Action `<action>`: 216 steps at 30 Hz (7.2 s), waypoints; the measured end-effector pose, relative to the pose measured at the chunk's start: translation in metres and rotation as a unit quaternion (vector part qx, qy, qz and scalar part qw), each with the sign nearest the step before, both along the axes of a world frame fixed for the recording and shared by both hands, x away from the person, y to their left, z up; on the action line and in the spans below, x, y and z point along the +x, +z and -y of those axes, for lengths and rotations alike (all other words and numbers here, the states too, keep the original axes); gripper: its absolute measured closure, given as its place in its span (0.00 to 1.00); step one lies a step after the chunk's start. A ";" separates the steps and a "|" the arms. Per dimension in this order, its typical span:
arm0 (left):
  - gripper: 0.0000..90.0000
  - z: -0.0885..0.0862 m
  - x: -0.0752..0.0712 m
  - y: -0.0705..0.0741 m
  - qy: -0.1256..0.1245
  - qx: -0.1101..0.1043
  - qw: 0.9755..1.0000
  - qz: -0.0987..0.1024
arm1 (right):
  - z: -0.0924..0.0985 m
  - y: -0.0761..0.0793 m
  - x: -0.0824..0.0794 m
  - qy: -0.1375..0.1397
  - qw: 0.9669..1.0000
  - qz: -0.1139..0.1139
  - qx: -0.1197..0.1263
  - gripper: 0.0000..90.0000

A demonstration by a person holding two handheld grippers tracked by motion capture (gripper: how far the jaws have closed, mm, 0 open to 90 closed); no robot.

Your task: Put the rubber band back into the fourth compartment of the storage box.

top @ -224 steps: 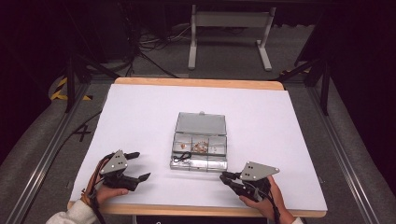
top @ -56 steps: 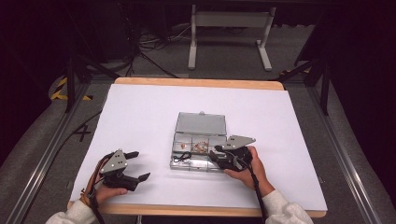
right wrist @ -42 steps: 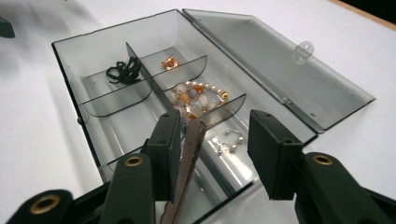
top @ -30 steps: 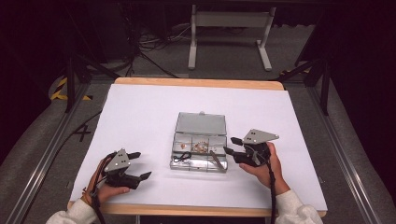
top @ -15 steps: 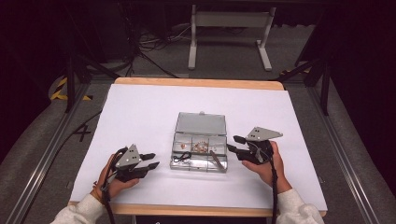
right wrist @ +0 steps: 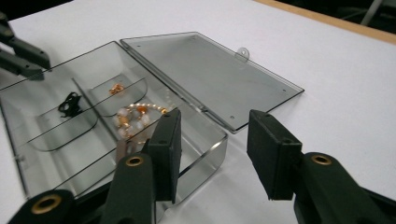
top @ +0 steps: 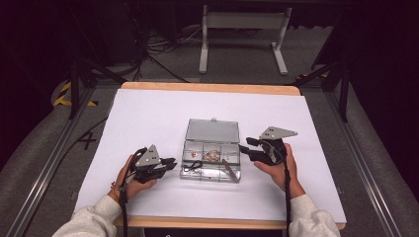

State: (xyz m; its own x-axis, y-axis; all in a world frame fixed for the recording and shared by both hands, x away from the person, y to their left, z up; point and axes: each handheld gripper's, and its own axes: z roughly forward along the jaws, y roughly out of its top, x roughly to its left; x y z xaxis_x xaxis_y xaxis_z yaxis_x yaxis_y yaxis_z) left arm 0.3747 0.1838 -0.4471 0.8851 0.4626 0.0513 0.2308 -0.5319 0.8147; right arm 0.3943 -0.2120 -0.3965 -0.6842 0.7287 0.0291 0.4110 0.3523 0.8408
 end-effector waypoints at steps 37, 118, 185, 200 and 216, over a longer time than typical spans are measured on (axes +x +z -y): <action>0.88 0.011 0.000 -0.001 -0.008 0.007 1.000 0.005 | -0.010 -0.034 0.093 -0.028 0.980 -0.185 0.073 0.37; 0.69 0.017 0.043 0.012 0.066 0.004 0.998 0.015 | 0.013 -0.019 0.050 0.013 0.986 -0.017 0.166 0.94; 0.84 0.043 0.057 0.037 0.062 -0.027 0.996 0.056 | 0.011 -0.015 0.022 0.051 0.994 0.042 0.082 0.90; 0.87 0.039 0.044 0.047 0.052 -0.033 0.996 0.071 | 0.005 -0.001 0.011 0.059 0.994 0.070 0.061 0.87; 0.89 0.031 0.031 0.050 0.038 -0.033 0.996 0.072 | 0.003 0.002 0.000 0.064 0.994 0.076 0.040 0.85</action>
State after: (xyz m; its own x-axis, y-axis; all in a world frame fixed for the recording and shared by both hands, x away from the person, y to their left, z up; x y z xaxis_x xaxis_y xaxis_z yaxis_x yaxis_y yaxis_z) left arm 0.4059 0.1530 -0.3966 0.8326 0.5353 0.1422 0.1468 -0.4608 0.8753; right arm 0.3945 -0.2154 -0.3942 -0.7724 0.6346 -0.0269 0.2336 0.3232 0.9171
